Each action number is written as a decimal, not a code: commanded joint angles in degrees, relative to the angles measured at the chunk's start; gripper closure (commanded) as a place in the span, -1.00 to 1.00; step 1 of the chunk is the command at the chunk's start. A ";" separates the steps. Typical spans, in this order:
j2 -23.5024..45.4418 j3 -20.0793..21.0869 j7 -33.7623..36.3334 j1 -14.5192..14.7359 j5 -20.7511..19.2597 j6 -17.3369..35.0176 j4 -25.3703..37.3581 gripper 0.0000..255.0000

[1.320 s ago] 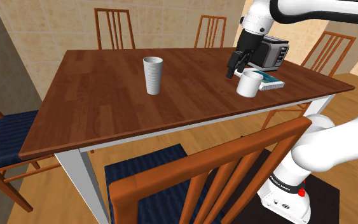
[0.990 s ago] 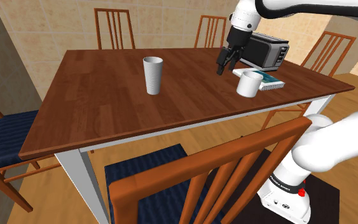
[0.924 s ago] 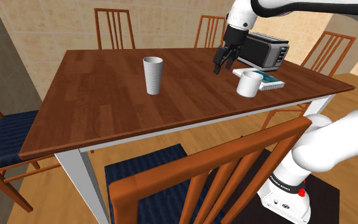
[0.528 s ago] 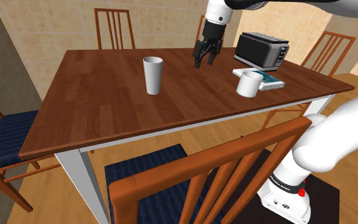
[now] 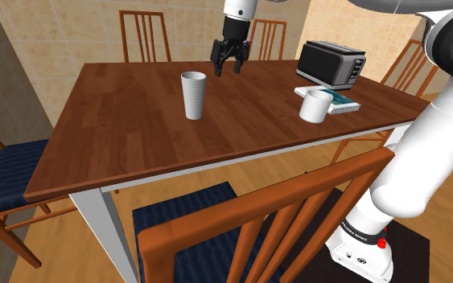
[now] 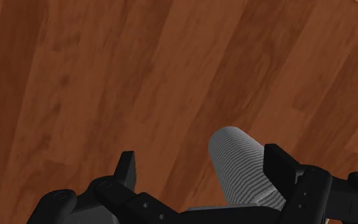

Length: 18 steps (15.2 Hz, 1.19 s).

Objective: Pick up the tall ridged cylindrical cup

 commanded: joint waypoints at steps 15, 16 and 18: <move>15.98 1.32 2.69 1.41 0.36 -0.12 15.43 -1.00; 16.13 1.33 2.73 1.44 0.34 -0.19 15.66 1.00; 16.11 1.34 2.75 1.45 0.34 -0.13 15.58 1.00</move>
